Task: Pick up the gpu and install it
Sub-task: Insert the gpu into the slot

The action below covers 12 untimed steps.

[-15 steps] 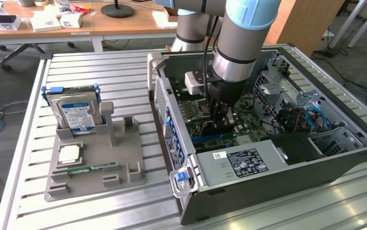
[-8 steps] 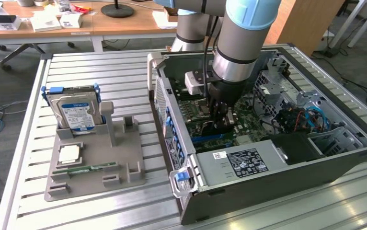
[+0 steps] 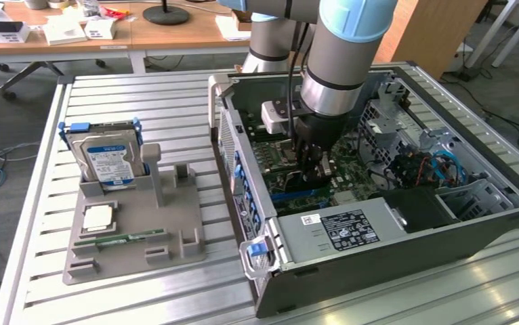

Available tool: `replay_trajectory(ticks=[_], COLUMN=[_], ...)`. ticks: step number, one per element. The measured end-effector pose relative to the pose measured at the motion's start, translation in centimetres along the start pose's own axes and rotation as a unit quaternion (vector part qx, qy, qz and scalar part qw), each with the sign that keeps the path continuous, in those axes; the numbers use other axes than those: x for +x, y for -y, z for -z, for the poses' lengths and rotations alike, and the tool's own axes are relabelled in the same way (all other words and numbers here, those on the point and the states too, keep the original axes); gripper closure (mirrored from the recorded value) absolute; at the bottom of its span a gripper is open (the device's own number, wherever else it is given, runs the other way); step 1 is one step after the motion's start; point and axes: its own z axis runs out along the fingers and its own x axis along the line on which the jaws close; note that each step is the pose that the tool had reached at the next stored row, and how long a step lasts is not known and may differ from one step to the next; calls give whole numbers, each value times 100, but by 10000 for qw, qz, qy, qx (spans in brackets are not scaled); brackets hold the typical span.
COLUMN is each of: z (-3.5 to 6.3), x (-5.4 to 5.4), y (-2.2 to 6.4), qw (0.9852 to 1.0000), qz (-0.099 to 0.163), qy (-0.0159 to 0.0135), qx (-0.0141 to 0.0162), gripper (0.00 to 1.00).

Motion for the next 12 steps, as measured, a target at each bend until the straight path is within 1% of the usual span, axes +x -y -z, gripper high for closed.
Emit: replay_trajectory(ticks=[7, 12], z=[0, -1], x=[0, -1], y=[11, 59], qw=[10000, 10000], qz=[0, -1], qy=[0, 0], qx=[-1, 0], gripper=[74, 74])
